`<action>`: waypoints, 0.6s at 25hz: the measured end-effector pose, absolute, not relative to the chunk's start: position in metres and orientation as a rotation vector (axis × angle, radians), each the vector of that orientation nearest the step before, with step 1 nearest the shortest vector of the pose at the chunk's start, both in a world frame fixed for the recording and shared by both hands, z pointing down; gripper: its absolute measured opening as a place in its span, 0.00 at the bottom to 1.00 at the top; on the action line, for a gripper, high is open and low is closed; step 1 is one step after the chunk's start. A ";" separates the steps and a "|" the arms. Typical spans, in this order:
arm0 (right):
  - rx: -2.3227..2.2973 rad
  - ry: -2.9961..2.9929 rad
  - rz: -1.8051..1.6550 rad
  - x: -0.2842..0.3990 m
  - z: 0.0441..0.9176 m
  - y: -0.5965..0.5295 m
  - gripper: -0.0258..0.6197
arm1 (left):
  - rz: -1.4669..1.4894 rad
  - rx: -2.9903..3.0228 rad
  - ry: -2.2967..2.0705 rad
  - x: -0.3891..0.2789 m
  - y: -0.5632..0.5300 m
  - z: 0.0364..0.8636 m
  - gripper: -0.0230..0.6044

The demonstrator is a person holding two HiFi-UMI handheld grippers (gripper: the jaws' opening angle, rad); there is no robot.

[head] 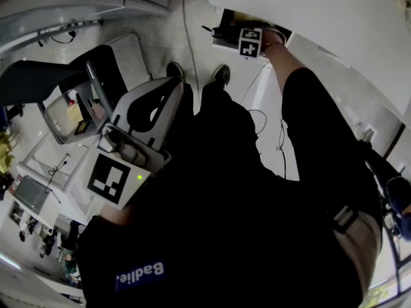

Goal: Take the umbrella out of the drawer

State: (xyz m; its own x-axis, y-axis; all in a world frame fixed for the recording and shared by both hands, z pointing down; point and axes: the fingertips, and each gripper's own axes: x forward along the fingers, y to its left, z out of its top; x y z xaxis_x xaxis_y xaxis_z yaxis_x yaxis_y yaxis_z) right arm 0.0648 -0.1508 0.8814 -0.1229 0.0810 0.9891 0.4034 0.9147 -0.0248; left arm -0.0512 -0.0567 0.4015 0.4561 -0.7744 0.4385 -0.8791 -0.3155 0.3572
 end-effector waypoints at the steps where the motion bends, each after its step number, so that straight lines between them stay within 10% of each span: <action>1: -0.355 -1.701 -0.285 0.065 0.876 -0.152 0.45 | 0.247 2.164 -1.370 -0.050 -0.057 0.400 0.04; 15: -0.130 -1.863 -0.145 0.073 0.781 -0.139 0.45 | 0.169 2.307 -1.266 -0.042 -0.055 0.363 0.04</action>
State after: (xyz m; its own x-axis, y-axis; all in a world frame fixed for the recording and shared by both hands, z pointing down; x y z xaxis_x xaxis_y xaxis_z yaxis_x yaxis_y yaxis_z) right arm 0.0730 -0.1389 0.7805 -0.2915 0.0159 0.9564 0.1636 0.9860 0.0334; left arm -0.0419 -0.0552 0.3634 0.5598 -0.7570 0.3371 -0.8188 -0.4430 0.3651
